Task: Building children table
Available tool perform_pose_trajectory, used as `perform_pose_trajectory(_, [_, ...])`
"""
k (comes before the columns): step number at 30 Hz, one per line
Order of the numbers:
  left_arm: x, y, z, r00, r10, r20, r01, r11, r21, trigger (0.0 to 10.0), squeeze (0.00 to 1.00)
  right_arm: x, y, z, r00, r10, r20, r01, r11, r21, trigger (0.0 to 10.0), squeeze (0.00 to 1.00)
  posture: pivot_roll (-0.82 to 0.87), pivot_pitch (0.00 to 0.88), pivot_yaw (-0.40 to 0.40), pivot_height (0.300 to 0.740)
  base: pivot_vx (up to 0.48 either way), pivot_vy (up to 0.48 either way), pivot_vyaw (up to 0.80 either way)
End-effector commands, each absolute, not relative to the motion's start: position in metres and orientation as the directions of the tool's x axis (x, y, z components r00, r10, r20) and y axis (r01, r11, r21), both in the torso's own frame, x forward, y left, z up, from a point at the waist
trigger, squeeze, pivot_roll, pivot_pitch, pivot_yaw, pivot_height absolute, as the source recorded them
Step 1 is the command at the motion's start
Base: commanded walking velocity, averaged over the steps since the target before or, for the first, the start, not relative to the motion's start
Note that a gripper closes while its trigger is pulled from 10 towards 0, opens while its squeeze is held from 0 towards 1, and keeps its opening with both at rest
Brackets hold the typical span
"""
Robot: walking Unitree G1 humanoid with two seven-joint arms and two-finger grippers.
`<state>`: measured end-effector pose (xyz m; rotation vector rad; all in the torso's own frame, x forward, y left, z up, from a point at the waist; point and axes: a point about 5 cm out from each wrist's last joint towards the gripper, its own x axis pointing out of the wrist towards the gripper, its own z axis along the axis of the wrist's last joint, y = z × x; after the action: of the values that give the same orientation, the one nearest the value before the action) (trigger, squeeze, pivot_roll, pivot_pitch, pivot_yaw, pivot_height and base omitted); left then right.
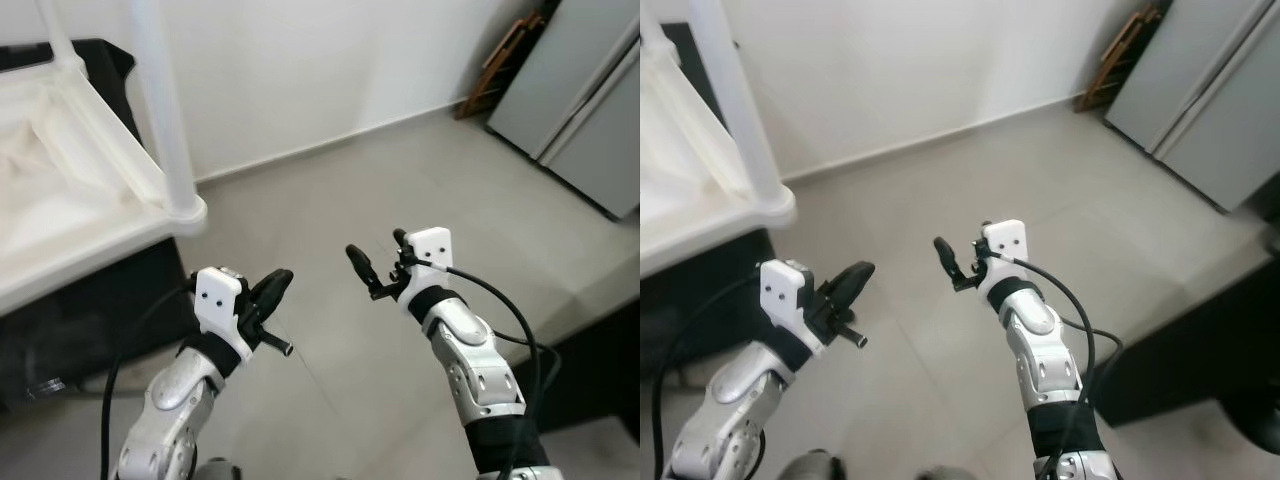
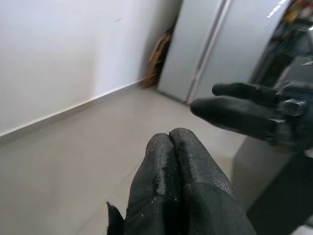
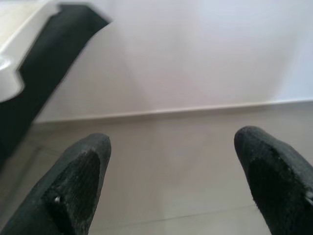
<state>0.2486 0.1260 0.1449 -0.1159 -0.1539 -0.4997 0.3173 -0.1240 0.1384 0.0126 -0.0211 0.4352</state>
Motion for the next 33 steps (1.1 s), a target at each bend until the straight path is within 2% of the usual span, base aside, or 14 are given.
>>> perform_pose_trajectory(1, [0.246,0.12,0.145,0.849,-0.496,0.18,0.515,0.853,-0.08,10.0,0.0,0.317,-0.136,0.134,0.92,0.392,0.002,-0.392,0.92,0.006,10.0,0.0,-0.02,0.206,-0.147,0.74,0.431,0.0,0.0])
perform_pose_trajectory(12, [0.245,0.114,0.148,0.822,-0.538,0.189,0.557,0.827,-0.07,10.0,0.0,0.318,-0.137,0.133,0.918,0.396,-0.001,-0.396,0.918,0.027,10.0,0.0,-0.02,0.206,-0.146,0.74,0.406,0.0,0.0])
perform_pose_trajectory(14, [0.245,0.114,0.149,0.827,-0.526,0.196,0.549,0.832,-0.085,10.0,0.0,0.318,-0.137,0.133,0.918,0.396,-0.002,-0.396,0.918,0.03,10.0,0.0,-0.02,0.206,-0.146,0.74,0.0,0.0,0.0])
perform_pose_trajectory(33, [0.24,0.106,0.148,0.792,-0.581,0.19,0.604,0.79,-0.104,10.0,0.0,0.318,-0.139,0.13,0.911,0.412,-0.013,-0.411,0.911,0.037,10.0,0.0,-0.04,0.194,-0.158,0.74,0.0,-0.448,0.0])
